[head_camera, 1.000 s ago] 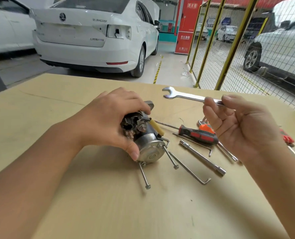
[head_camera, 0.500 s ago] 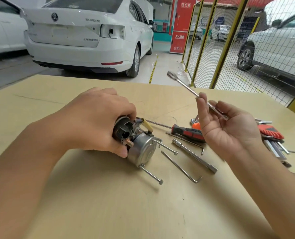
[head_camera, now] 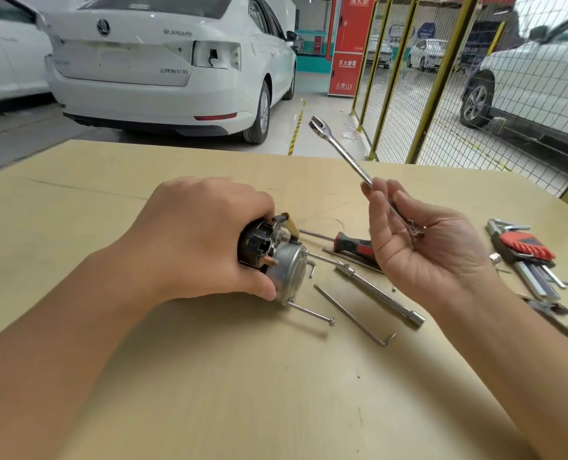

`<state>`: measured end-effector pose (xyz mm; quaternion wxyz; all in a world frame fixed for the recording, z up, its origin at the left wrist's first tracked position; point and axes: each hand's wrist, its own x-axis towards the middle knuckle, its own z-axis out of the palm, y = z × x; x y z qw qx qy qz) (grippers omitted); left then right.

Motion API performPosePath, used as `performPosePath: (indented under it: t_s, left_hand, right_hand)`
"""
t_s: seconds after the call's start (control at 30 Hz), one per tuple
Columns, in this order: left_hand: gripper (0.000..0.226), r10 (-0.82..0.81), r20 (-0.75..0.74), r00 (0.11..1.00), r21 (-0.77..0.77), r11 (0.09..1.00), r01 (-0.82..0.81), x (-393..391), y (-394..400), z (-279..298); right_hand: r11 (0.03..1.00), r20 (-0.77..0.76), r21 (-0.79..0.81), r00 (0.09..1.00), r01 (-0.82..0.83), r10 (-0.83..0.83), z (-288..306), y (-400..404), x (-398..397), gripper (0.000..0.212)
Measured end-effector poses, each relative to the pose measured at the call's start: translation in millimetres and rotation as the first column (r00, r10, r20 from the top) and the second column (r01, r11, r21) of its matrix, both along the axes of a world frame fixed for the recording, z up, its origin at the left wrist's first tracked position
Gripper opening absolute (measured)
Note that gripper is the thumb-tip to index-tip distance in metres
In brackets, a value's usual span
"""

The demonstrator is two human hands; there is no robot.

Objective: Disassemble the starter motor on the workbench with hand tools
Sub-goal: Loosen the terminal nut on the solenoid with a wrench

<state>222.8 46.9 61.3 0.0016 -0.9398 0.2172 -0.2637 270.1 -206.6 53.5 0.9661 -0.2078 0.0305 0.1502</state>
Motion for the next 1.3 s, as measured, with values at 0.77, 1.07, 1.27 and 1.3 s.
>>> performPosePath:
  t_s: [0.77, 1.07, 1.27, 1.3]
  left_hand:
    - [0.053, -0.092, 0.086, 0.992, -0.767, 0.630, 0.125, 14, 27, -1]
    - [0.049, -0.016, 0.112, 0.994, -0.834, 0.542, 0.103, 12, 11, -13]
    - [0.044, 0.164, 0.240, 0.957, -0.864, 0.485, 0.134, 3, -22, -30]
    - [0.045, 0.194, 0.240, 0.951, -0.869, 0.479, 0.121, 2, -28, -31]
  right_hand:
    - [0.992, -0.003, 0.081, 0.995, 0.099, -0.099, -3, -10, 11, 0.036]
    - [0.999, 0.070, 0.044, 0.997, -0.029, 0.025, -8, -9, 9, 0.046]
    - [0.993, 0.189, -0.111, 0.980, -0.042, 0.062, -10, -3, 6, 0.028]
    - [0.994, 0.201, -0.106, 0.978, -0.032, 0.053, -9, -3, 6, 0.026]
